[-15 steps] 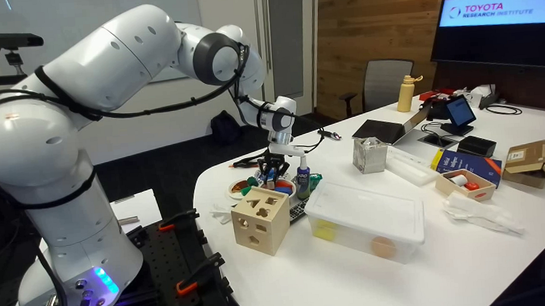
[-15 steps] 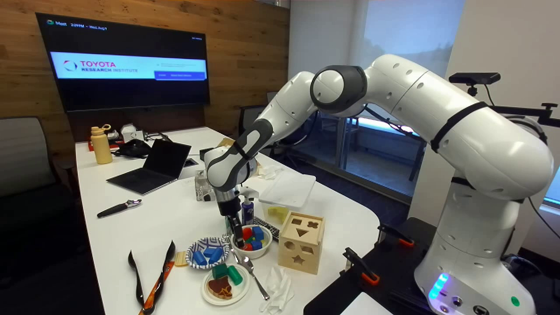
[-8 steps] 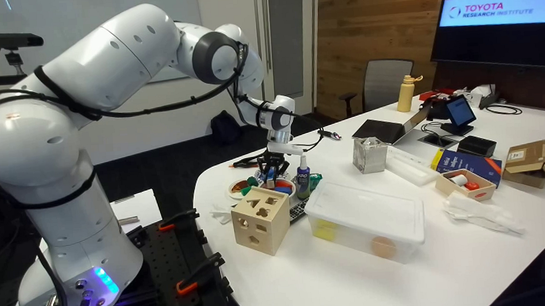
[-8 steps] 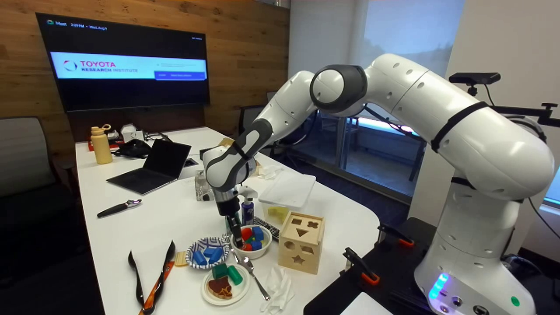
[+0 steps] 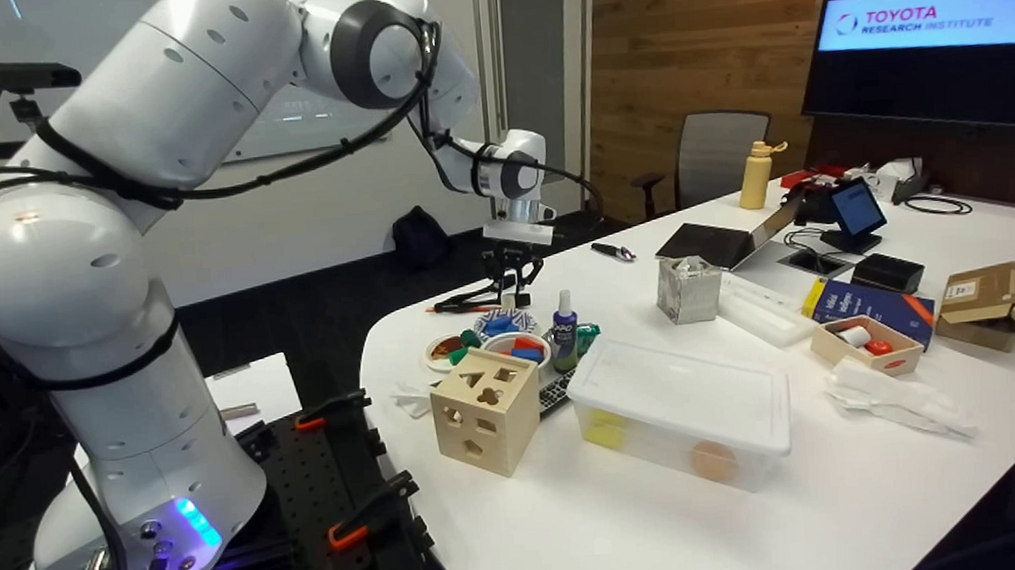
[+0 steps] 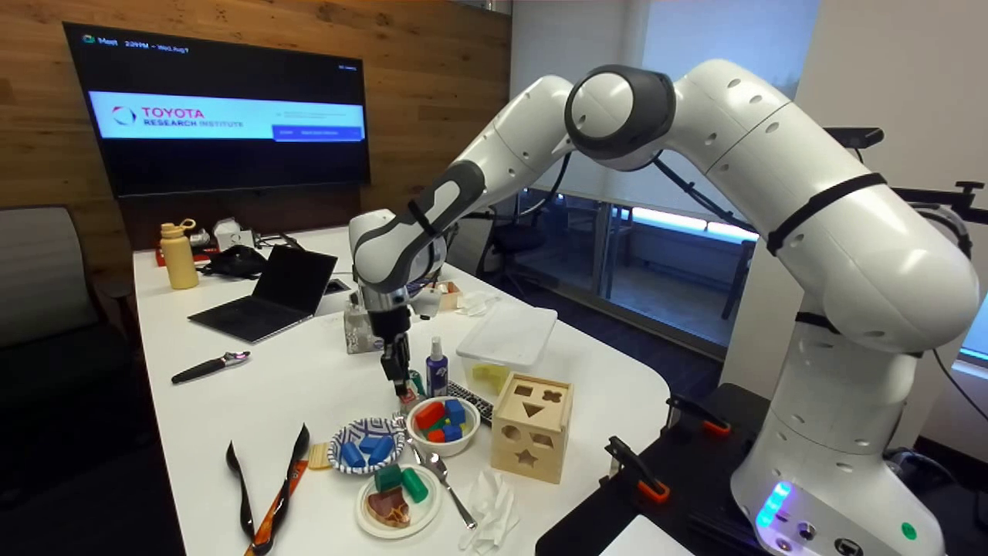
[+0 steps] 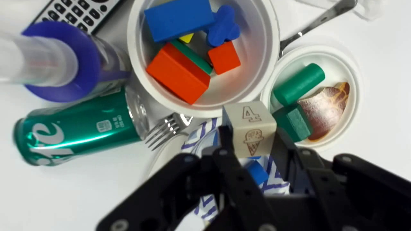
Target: Put one wooden block in the wooden toy box.
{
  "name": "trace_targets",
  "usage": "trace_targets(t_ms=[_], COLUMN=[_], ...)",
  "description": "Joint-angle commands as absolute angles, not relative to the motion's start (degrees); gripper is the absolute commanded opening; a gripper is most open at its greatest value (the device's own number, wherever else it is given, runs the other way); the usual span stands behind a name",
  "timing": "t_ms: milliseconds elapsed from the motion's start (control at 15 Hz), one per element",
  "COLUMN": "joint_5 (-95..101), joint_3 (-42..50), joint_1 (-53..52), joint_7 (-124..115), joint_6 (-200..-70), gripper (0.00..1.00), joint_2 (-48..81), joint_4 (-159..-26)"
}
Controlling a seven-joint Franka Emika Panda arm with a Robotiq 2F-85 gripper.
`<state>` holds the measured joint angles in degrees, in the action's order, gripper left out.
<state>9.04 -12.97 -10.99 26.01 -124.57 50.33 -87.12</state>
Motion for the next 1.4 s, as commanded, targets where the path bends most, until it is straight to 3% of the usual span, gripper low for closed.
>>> trace_targets(t_ms=[0,467,933,1333], joint_5=[5.9,0.7,-7.7,-15.0], joint_3=[-12.6,-10.0,-8.5,-6.5], joint_1=[-9.0,-6.3,0.1,2.7], joint_7=[17.7,6.6,8.8,16.2], joint_6=[-130.7,-148.3,-152.1,-151.7], gripper=[0.1,0.1,0.1,0.1], joint_2=[39.1,24.4,8.8,6.7], joint_4=[-100.1,-119.6,-140.7,-146.2])
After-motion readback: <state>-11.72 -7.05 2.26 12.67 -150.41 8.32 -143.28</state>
